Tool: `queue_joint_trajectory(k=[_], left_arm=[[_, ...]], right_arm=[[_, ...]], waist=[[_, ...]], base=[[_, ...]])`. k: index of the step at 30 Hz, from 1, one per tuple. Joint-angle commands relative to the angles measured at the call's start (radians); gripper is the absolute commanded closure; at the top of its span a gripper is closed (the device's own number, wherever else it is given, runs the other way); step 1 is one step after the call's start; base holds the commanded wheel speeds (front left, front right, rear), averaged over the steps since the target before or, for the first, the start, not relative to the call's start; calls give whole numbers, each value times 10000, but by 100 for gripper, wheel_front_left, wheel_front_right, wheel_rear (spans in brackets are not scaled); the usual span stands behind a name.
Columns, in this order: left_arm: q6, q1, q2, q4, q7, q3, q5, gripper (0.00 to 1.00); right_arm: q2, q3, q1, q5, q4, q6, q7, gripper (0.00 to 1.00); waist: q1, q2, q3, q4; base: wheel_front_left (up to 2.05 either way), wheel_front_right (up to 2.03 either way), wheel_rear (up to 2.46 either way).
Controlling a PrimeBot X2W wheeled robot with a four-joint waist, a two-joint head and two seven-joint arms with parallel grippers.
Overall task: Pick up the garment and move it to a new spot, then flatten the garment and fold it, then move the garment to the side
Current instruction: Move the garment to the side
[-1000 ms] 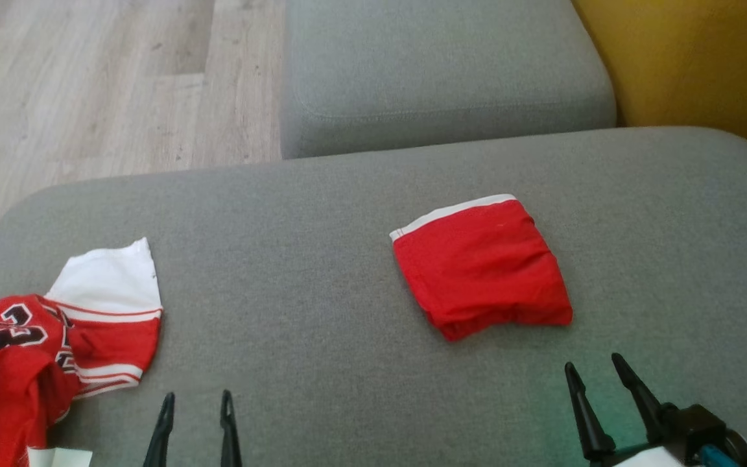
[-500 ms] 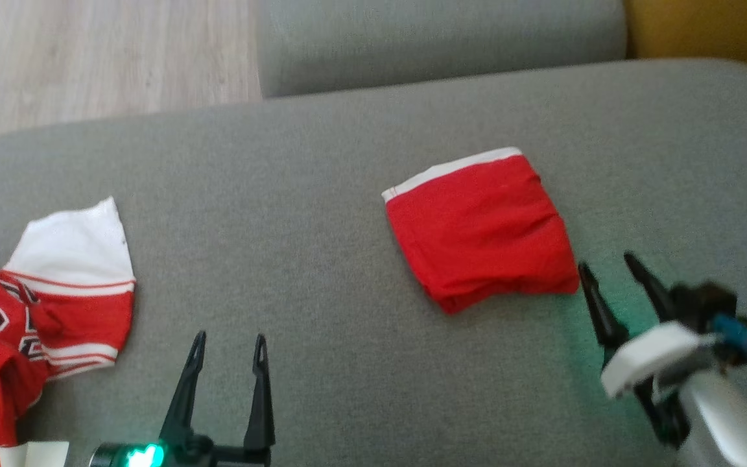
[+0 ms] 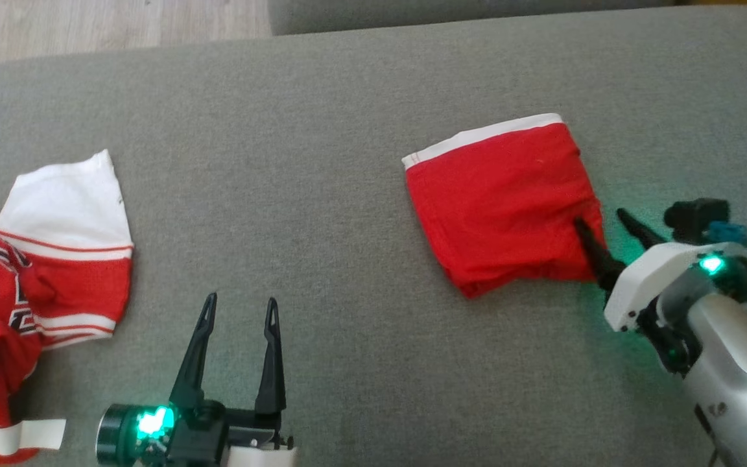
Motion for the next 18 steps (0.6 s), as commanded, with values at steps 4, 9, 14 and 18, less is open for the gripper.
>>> queue_joint_trajectory(k=[4,9,14,18], left_arm=[[165,-375,-30,-244,-51,204,-99,0],[236,-479,19,-287,-51,229,-144,0],[233,-773,101,-353,-51,188,-101,0],[178,-1228,229,-359,-51,138,-24,0]], right_arm=[[-337,916,-329,1011,-82,-7,84,100],[-873,1359,-772,1637,-137,-7,-432,100],[-1636,1455,-1426,1988,-32,-7,-805,100],[-2315,1221,-1986,2171,319,-7,-1107,100]], waist=[[-2,0,280,32],[-2,0,604,-372],[-2,0,1238,-1055],[-2,0,1932,-1569]], base=[[0,0,0],[0,0,0],[0,0,0],[0,0,0]])
